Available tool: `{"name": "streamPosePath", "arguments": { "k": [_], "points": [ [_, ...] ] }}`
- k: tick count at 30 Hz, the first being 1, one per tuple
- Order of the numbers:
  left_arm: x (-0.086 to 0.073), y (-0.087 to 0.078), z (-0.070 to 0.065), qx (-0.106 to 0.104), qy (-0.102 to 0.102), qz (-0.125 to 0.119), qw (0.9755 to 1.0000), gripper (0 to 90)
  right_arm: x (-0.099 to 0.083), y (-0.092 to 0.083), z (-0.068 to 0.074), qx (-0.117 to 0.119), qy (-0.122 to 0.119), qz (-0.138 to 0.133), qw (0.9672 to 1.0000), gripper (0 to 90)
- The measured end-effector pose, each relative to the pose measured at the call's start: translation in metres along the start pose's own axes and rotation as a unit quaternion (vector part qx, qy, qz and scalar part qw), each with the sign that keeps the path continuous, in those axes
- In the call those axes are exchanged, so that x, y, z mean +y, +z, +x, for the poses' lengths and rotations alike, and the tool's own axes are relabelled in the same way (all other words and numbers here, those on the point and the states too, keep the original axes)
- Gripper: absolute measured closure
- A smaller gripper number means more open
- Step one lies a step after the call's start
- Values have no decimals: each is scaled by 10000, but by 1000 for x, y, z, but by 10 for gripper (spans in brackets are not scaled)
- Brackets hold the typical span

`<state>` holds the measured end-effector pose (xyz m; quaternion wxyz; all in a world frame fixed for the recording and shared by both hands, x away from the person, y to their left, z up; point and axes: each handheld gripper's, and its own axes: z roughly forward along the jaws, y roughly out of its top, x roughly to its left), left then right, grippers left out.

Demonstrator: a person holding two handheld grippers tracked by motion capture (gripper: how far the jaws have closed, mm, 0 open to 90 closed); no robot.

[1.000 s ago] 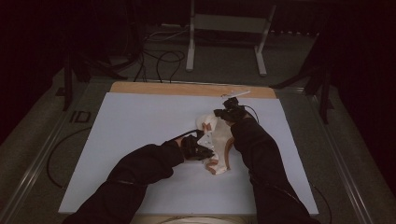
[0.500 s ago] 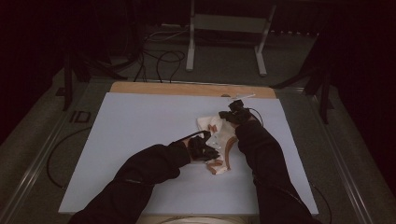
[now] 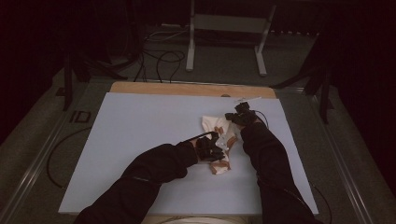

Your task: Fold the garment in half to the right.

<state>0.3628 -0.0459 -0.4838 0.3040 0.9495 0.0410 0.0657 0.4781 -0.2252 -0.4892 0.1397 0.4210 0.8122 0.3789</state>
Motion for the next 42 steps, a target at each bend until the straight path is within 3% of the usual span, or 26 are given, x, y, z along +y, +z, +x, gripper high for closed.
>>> {"name": "streamPosePath", "arguments": {
  "k": [10,16,20,23,27,30,33,36,42],
  "points": [
    [19,14,0,-27,4,325,9995,864,-14,3,-13,-92,244,34,9997,879],
    [23,18,-2,-23,-33,235,9997,841,-17,0,-16,-164,256,-9,9995,836],
    [26,18,-9,-72,84,77,9999,697,-16,-2,-16,-245,343,-7,9991,614],
    [28,16,-11,-136,-1,-58,9999,592,-14,-4,-16,-214,378,26,9991,492],
    [29,10,-12,-186,-103,-238,9995,509,-9,-5,-17,-228,438,271,9984,381],
    [27,2,-11,-122,-292,-396,9987,395,-7,-7,-17,-309,446,402,9977,328],
    [22,-10,-8,-145,-531,-647,9964,284,-3,-13,-15,-255,459,350,9980,291],
    [15,-22,-6,-205,-624,-858,9941,151,3,-21,-10,-265,361,267,9986,267],
    [-4,-41,-4,-59,-850,-1079,9905,8,17,-35,6,-172,184,136,9996,290]
  ]
}}
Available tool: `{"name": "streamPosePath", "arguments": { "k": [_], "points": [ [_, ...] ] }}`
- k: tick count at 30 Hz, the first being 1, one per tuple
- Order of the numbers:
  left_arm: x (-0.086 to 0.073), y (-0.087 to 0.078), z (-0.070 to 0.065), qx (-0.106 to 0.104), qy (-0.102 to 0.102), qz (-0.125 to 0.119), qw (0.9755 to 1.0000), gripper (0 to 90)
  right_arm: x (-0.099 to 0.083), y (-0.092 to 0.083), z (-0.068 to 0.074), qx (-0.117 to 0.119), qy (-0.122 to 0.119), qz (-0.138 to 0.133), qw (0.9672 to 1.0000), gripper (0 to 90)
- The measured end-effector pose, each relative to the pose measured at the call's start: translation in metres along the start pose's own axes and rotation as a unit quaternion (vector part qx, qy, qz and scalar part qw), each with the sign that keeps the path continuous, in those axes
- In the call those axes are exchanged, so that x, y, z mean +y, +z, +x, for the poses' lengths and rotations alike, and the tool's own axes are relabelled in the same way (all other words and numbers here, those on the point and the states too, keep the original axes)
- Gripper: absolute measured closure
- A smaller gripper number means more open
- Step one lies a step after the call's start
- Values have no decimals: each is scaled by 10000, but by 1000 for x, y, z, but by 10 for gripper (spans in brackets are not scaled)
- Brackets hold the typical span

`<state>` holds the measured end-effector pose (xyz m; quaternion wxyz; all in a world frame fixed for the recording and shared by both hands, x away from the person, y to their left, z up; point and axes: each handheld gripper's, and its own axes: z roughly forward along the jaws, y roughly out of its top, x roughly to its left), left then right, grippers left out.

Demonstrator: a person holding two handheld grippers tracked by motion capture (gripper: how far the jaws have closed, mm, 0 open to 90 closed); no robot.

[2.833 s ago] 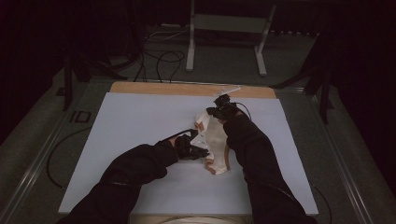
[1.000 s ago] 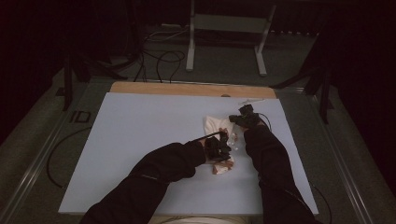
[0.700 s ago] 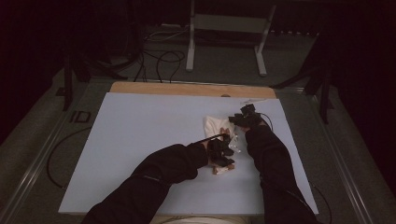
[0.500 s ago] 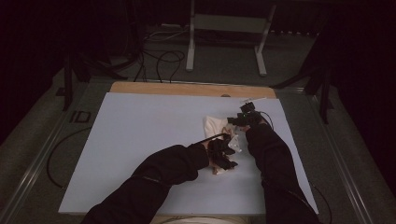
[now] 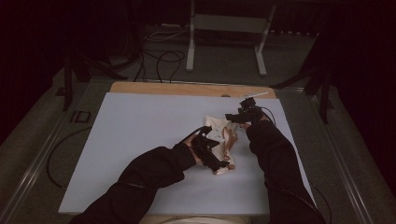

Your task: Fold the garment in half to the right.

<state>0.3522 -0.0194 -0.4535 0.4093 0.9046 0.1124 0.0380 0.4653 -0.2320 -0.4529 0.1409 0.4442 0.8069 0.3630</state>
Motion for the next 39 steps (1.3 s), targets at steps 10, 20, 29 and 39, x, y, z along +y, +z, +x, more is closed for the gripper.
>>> {"name": "streamPosePath", "arguments": {
  "k": [10,20,29,39],
  "points": [
    [-42,-47,4,455,-523,-295,9972,3,-1,-6,32,156,-331,117,9993,411],
    [-82,-85,-1,832,-701,-323,9935,3,-17,15,48,17,-561,552,9969,522],
    [-113,-106,-3,1025,-1065,-432,9881,3,-22,14,49,-391,-794,781,9930,872],
    [-143,-119,-6,1221,-1317,-682,9814,4,-27,-9,38,-584,-711,485,9946,879]
  ]
}}
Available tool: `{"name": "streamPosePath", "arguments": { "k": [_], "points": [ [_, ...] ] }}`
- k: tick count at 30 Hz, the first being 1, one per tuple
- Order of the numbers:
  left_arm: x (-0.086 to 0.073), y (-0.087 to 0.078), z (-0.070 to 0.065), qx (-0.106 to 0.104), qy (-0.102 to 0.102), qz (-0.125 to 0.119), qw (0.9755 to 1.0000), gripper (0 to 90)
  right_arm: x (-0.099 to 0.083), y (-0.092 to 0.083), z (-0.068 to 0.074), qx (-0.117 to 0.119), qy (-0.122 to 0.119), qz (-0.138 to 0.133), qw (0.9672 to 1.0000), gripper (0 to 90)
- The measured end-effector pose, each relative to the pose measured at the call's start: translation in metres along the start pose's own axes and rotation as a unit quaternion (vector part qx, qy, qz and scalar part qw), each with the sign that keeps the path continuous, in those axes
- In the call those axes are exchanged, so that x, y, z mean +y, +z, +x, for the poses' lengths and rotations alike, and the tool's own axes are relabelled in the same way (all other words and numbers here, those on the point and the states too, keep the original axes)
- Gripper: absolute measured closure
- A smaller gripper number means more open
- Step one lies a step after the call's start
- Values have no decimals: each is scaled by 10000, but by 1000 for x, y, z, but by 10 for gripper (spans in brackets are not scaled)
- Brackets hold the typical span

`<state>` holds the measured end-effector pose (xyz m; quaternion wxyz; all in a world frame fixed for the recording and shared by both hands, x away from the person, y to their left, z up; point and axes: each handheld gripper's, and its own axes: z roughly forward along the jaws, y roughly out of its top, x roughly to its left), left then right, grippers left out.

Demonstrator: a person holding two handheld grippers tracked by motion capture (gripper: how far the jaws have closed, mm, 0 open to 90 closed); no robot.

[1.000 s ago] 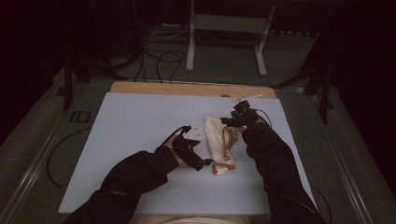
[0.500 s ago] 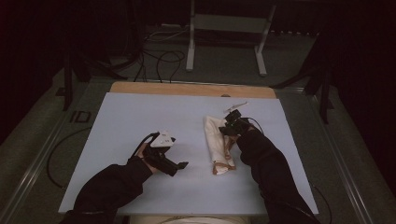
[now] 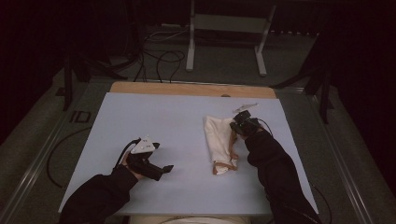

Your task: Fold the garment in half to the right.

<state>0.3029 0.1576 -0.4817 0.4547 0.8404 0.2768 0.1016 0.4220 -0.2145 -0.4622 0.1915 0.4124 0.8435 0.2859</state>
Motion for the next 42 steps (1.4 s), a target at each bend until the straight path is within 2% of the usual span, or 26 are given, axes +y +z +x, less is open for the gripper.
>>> {"name": "streamPosePath", "arguments": {
  "k": [3,8,20,29,32,34,36,38,40,42],
  "points": [
    [-9,-3,3,66,-89,-118,9999,4,-7,-4,-6,-19,90,-52,9999,876],
    [-22,-5,8,251,-263,-69,9993,4,-19,-7,-14,-56,256,-62,9996,875],
    [-41,-18,15,556,-466,-268,9970,4,-43,1,-30,-151,571,20,9983,874],
    [-47,-19,15,613,-467,-234,9968,4,-56,7,-31,-226,649,193,9974,877],
    [-48,-18,14,635,-425,-225,9968,4,-56,6,-32,-197,678,153,9974,875],
    [-48,-18,14,665,-398,-235,9967,4,-54,4,-33,-161,686,134,9974,830],
    [-49,-17,14,657,-381,-255,9968,4,-50,1,-36,-173,730,32,9972,707],
    [-49,-18,13,625,-348,-283,9970,4,-44,-2,-39,-201,790,-69,9966,666],
    [-50,-18,13,597,-307,-334,9972,4,-37,-5,-43,-185,845,-217,9960,564],
    [-50,-18,13,584,-302,-367,9972,4,-33,-7,-45,-209,883,-261,9955,563]
  ]
}}
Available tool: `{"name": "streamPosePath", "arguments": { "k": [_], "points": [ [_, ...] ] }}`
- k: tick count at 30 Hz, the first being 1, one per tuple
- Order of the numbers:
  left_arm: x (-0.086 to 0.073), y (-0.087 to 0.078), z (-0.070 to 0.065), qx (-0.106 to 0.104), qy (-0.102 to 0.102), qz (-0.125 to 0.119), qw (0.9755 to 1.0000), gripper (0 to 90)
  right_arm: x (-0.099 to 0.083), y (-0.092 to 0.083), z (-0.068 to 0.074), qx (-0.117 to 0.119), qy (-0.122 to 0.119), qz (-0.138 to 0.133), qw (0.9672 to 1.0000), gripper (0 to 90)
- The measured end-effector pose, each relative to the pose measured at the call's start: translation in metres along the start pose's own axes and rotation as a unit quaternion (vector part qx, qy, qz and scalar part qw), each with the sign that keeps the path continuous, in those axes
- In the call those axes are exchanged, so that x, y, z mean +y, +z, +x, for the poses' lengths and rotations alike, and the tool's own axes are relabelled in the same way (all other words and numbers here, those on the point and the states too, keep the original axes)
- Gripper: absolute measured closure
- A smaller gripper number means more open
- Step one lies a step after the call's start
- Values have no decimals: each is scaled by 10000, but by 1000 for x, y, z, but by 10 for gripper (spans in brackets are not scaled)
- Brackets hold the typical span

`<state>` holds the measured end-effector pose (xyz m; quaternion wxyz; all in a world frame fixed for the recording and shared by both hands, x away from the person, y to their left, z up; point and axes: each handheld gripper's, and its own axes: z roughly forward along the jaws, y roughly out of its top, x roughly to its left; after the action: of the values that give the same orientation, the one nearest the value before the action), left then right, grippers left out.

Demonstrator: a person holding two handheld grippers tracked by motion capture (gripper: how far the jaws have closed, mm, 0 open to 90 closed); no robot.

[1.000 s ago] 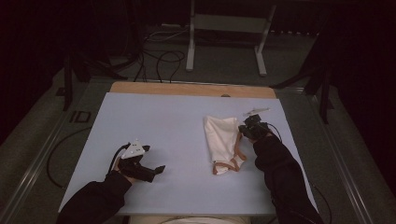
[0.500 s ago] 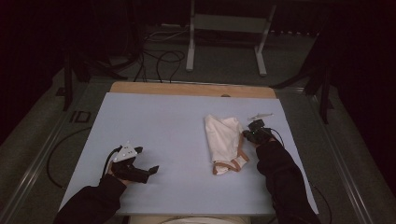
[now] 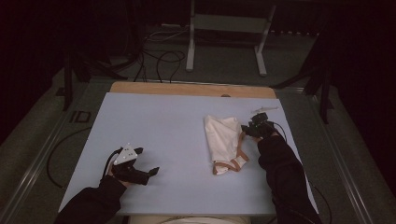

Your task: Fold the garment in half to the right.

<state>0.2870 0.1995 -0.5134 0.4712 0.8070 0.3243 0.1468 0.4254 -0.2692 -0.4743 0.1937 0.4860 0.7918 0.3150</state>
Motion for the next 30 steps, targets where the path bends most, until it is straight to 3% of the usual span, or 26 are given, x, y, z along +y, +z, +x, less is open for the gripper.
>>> {"name": "streamPosePath", "arguments": {
  "k": [5,12,18,23,30],
  "points": [
    [-1,-1,1,-51,-30,-154,9999,4,23,11,-4,360,161,-210,9990,494],
    [-1,-4,0,-26,158,-223,9996,4,36,44,-5,545,202,-6,9983,534],
    [-1,-6,0,-66,146,-290,9994,4,34,67,-6,550,250,321,9977,643],
    [-2,-5,1,-117,122,-308,9994,4,32,71,-4,486,92,439,9978,896],
    [-3,-4,1,-117,111,-285,9995,4,36,61,0,222,-184,193,9994,900]
  ]
}}
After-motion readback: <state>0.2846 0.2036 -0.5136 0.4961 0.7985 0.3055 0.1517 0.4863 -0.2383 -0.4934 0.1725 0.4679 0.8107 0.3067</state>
